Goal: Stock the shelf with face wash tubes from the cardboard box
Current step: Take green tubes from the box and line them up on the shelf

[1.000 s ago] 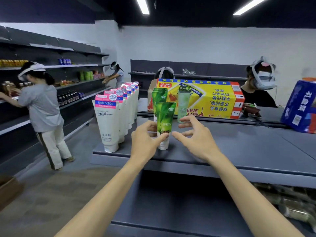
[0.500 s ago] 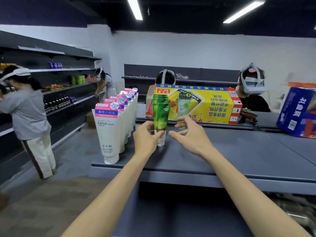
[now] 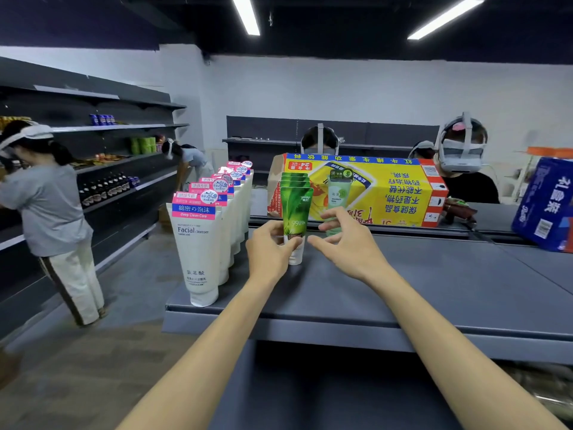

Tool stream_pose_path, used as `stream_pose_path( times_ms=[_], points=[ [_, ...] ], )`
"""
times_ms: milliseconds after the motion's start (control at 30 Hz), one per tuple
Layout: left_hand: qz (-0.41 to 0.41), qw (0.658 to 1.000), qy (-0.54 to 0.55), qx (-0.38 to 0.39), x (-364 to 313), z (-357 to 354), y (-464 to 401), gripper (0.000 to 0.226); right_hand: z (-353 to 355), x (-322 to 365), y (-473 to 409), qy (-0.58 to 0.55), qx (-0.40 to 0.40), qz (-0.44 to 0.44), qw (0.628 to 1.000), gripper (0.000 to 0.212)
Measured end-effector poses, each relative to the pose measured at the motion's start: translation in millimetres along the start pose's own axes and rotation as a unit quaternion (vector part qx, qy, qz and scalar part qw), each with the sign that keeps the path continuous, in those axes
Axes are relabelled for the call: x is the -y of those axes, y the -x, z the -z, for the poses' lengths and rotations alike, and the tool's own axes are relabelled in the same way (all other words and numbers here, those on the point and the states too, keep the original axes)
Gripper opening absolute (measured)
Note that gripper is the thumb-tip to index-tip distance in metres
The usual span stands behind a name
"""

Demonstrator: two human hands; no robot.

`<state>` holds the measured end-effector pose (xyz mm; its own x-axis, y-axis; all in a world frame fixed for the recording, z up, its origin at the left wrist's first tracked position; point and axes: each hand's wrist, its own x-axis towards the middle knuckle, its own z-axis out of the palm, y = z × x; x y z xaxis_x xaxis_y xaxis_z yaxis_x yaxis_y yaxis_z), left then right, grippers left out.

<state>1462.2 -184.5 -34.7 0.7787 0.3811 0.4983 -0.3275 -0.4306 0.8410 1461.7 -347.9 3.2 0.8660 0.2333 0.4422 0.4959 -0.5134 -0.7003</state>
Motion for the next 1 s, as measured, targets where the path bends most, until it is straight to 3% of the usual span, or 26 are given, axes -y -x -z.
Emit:
stream_pose_path(
  times_ms=[700, 900, 1000],
  points=[
    [-0.011, 1.0, 0.021, 0.003, -8.5, 1.9, 9.6, 0.033, 6.6, 5.4, 3.8, 0.0, 0.003, -0.01, 1.0, 0.045],
    [-0.05, 0.996, 0.0, -0.071, -28.9, 9.9, 24.9, 0.043, 18.8, 10.2, 14.6, -0.016, 0.003, 0.008, 1.0, 0.044],
    [-0.069, 0.995, -0.011, -0.066, -39.1, 10.4, 34.4, 0.039, 25.5, 9.6, 22.1, -0.018, 0.012, 0.019, 1.0, 0.043]
  ],
)
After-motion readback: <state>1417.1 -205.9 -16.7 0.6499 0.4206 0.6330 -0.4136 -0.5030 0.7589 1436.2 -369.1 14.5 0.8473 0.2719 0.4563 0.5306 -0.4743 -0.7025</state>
